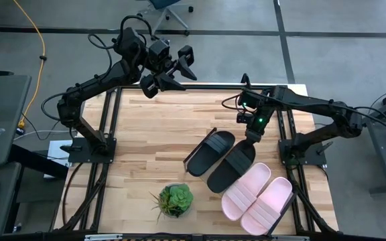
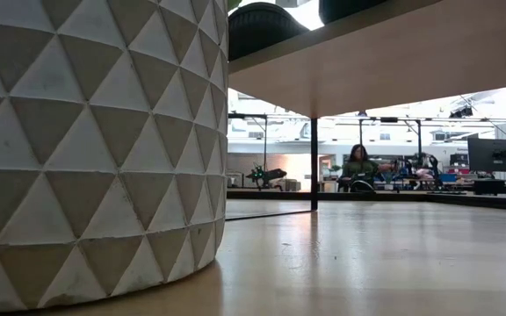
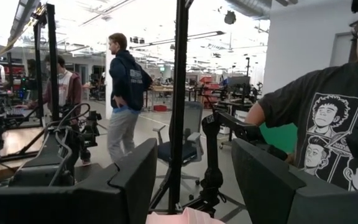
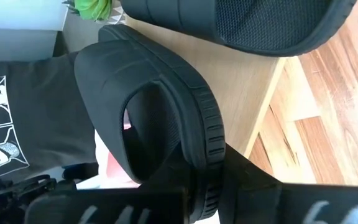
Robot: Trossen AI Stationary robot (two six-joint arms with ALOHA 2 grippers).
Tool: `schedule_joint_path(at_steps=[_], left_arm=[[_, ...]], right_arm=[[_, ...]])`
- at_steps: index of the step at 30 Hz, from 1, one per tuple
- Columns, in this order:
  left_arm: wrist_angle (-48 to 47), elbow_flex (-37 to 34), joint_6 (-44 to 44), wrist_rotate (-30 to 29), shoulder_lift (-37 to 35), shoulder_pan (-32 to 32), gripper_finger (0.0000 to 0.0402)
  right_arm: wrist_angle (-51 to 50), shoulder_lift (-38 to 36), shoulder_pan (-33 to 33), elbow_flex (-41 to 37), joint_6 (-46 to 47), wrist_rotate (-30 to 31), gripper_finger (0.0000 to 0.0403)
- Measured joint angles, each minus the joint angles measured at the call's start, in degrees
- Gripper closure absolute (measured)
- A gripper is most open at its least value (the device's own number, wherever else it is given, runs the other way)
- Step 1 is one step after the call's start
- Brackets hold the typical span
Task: Pick and place slides into the shelf
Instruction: Put the black slides on the shelf
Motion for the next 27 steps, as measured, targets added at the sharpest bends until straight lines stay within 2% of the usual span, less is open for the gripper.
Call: schedule_joint_path(at_steps=[18, 27], left_arm=[[0.0, 0.0, 0.0, 0.07, 0.0, 0.0, 0.0204], [0.0, 0.0, 0.0, 0.09, 0.0, 0.0, 0.0204]], right_arm=[[-0.11, 0.0, -0.02, 0.0, 0.25, 0.55, 0.0338], [-1.97, 0.0, -0.04, 0.0, 0.12, 4.56, 0.0324]])
